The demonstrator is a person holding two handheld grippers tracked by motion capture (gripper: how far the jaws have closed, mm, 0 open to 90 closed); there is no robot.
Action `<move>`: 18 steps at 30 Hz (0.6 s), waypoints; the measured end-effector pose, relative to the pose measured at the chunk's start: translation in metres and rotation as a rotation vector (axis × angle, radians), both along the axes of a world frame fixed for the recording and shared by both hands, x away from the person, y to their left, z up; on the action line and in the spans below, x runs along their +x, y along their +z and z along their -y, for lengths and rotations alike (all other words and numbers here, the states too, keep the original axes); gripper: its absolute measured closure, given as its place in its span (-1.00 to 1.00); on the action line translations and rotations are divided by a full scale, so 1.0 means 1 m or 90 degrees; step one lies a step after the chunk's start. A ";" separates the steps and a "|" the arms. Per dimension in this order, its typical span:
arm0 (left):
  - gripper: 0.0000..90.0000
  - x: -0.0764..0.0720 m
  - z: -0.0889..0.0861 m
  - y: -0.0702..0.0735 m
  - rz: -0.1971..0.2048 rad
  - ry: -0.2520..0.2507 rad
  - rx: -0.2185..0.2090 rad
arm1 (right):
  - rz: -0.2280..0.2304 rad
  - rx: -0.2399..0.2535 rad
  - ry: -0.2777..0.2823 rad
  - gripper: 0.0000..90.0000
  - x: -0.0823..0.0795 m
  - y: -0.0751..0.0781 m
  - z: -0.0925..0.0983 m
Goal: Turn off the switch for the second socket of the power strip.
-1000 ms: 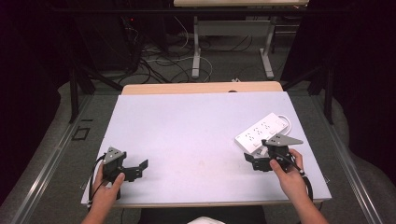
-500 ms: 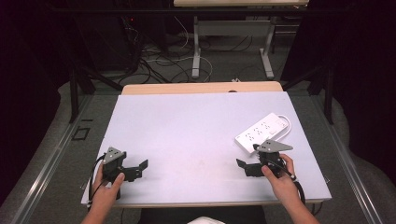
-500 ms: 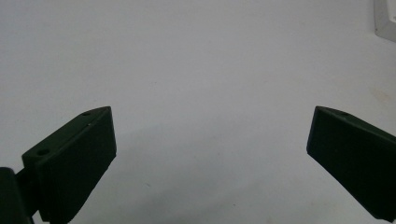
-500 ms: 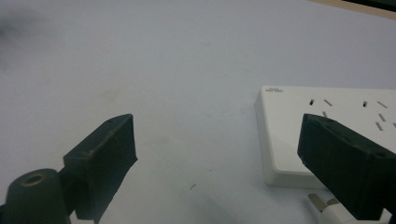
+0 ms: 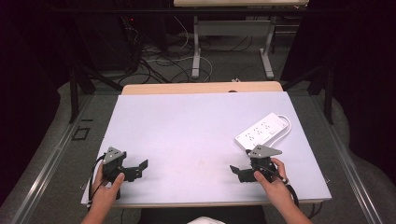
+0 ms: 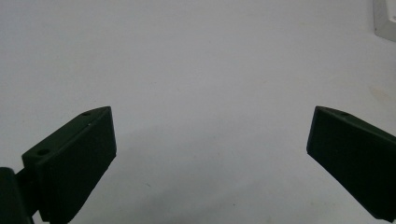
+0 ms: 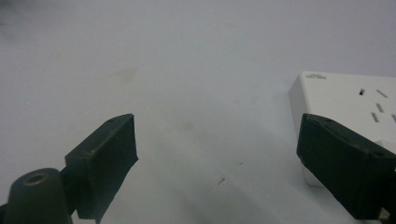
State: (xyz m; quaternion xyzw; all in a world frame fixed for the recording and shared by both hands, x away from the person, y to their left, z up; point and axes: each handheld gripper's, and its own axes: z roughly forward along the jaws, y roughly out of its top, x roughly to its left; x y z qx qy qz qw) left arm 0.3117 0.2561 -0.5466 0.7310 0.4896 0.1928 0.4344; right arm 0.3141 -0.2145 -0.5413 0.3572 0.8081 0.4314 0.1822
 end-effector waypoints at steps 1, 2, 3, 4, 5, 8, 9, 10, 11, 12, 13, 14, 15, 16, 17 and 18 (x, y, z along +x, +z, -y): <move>-0.97 0.000 0.000 0.000 0.000 0.000 0.000 | 0.005 0.006 -0.002 -0.74 0.000 -0.001 -0.002; -0.97 0.000 0.000 0.000 0.000 -0.001 0.000 | 0.002 0.004 0.002 -0.74 0.000 -0.002 -0.002; -0.97 0.000 0.000 0.000 -0.001 -0.001 0.000 | 0.005 -0.001 0.002 -0.74 -0.001 -0.002 -0.003; -0.97 0.000 0.000 0.000 -0.001 -0.001 0.000 | 0.001 -0.002 0.007 -0.74 -0.001 -0.002 -0.004; -0.97 0.000 0.000 0.000 -0.001 -0.001 0.000 | 0.004 0.002 0.005 -0.74 -0.001 -0.003 -0.004; -0.97 0.000 0.000 0.000 0.000 -0.001 0.000 | 0.003 0.000 0.007 -0.74 -0.001 -0.003 -0.006; -0.97 0.000 0.000 0.000 -0.001 -0.001 -0.002 | 0.006 -0.003 0.012 -0.74 -0.001 -0.004 -0.006; -0.97 0.000 0.000 0.000 0.000 -0.002 0.000 | 0.003 0.003 0.008 -0.74 -0.001 -0.004 -0.007; -0.97 0.000 0.000 0.000 0.000 -0.002 0.000 | 0.001 0.004 0.008 -0.74 -0.002 -0.005 -0.007; -0.97 0.000 0.000 0.000 0.000 -0.003 0.000 | -0.002 -0.003 0.012 -0.74 -0.002 -0.004 -0.007; -0.97 0.000 0.000 0.000 0.000 -0.003 0.001 | 0.001 -0.002 0.012 -0.74 -0.001 -0.005 -0.007; -0.97 0.000 0.000 0.000 0.001 -0.003 0.002 | 0.002 -0.003 0.008 -0.74 -0.002 -0.005 -0.007; -0.97 0.000 0.000 0.000 0.001 -0.003 0.002 | 0.004 0.000 0.008 -0.74 -0.001 -0.006 -0.007; -0.97 0.000 0.000 0.000 0.000 -0.003 0.002 | 0.007 0.008 0.011 -0.74 -0.001 -0.007 -0.007; -0.97 0.000 0.000 0.000 0.000 -0.003 0.001 | -0.002 -0.006 0.016 -0.74 -0.001 -0.006 -0.006; -0.97 0.000 0.000 0.000 0.000 -0.003 0.001 | 0.002 -0.001 0.015 -0.74 -0.001 -0.007 -0.007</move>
